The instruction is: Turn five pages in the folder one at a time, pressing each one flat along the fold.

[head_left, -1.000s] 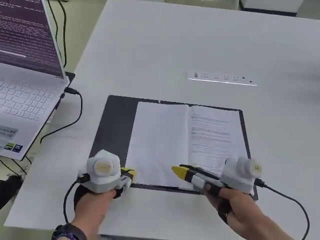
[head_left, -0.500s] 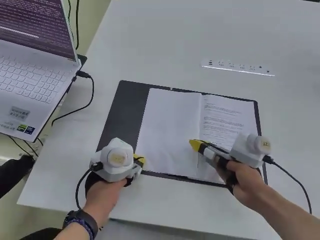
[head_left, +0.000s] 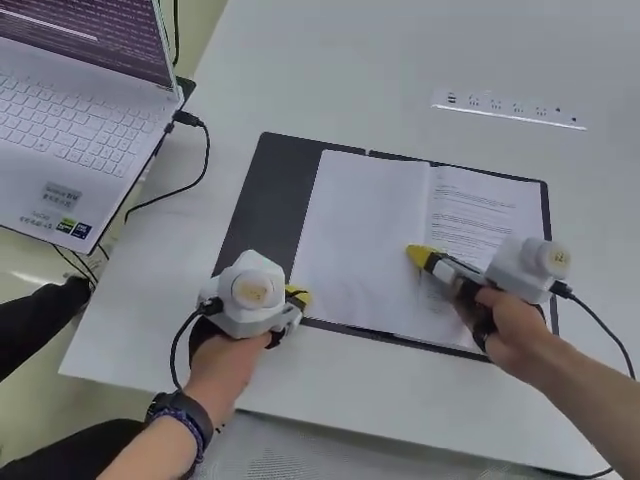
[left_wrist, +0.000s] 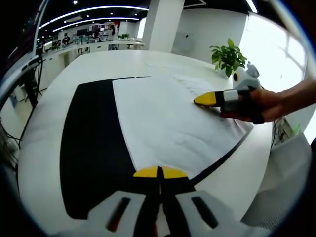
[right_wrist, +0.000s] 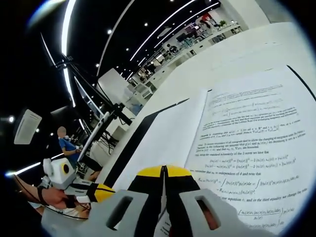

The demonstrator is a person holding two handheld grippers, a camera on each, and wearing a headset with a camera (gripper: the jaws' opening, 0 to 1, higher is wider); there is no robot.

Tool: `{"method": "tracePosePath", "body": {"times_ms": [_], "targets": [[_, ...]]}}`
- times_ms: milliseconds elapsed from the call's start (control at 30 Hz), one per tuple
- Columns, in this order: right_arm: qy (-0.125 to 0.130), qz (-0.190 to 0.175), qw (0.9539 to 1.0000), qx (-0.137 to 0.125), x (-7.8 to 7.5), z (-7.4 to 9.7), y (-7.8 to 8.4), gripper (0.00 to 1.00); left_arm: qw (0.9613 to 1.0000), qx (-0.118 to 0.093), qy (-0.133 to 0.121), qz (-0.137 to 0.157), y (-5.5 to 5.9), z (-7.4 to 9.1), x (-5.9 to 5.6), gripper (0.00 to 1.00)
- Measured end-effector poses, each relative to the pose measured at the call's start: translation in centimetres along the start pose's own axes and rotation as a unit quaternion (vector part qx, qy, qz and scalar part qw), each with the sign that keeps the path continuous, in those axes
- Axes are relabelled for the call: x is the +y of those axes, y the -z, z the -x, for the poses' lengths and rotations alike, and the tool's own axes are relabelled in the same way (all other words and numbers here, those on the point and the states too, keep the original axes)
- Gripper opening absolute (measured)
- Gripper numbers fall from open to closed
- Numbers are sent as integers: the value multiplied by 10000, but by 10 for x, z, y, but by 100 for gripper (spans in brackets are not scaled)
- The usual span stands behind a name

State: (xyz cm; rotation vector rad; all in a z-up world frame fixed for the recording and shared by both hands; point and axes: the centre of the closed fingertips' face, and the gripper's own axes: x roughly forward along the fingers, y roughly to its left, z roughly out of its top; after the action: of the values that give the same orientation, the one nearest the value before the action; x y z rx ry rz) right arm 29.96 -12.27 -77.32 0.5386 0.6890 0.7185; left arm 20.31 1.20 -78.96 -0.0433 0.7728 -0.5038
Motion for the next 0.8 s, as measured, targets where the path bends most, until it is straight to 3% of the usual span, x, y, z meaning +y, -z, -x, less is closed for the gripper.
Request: {"method": "tracePosePath", "body": {"times_ms": [167, 333, 467, 800], "targets": [[-18, -82, 9999, -78, -3, -7, -9, 0, 10000, 14, 11, 2, 0, 0, 0, 0], [16, 63, 9998, -181, -5, -17, -20, 0, 10000, 2, 4, 38, 0, -1, 1, 0], [101, -8, 9990, -434, -3, -23, -32, 0, 10000, 6, 19, 65, -1, -2, 1, 0], [180, -291, 9971, -680, -5, -34, -49, 0, 10000, 20, 35, 2, -1, -6, 3, 0]]}}
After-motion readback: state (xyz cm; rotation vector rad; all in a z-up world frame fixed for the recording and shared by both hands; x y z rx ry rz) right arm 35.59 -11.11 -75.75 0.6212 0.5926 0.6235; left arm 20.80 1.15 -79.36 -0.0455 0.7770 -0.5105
